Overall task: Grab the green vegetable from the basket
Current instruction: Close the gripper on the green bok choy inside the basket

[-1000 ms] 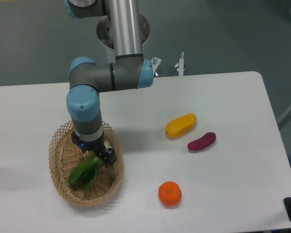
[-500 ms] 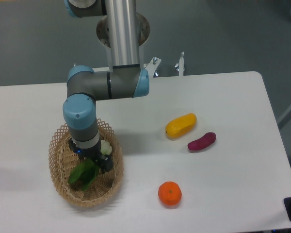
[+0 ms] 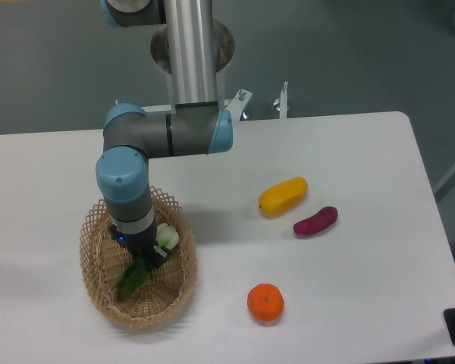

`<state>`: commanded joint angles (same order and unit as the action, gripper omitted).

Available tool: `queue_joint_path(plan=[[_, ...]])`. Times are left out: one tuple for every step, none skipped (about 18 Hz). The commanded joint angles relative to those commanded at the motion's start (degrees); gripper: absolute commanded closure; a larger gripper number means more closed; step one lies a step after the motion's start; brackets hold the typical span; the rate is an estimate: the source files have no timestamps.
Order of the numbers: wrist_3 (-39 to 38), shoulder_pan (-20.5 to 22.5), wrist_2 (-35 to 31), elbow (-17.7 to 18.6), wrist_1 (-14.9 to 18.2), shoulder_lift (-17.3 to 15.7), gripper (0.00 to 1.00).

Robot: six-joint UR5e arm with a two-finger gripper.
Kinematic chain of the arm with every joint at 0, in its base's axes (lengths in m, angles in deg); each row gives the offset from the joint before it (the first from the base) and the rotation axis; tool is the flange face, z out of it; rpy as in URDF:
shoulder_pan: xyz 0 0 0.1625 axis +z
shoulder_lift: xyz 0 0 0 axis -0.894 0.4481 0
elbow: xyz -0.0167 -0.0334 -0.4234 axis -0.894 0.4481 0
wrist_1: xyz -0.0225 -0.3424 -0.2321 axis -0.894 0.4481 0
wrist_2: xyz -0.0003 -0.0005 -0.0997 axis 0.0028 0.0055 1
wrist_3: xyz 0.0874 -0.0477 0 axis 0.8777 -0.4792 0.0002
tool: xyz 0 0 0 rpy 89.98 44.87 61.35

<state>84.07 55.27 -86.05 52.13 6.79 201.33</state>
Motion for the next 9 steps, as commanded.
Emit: queue_joint_path(plan=[[0.0,0.0,0.1,-0.1,0.0,-0.2,0.59],[0.1,0.1,0.1,-0.1,0.1,-0.7,0.59],[0.3,0.1,0.2,-0.1,0.1,-1.3,0.59],[0.5,0.1,0.3,-0.1,0.2,-2.2,0.59],[0.8,0.2,0.4,-0.2,0.3,-3.2,0.59],[1.2,0.4,0.5,-0.3,0.7,-3.9,0.58],[1.9,0.7,0.7,-0.8,1.2,-5.1,0.58],[2.2,1.1,1.0,-1.2,1.3,-6.1,0.58],[2.2,1.8,1.6,-1.3,1.4,-6.9,0.58]])
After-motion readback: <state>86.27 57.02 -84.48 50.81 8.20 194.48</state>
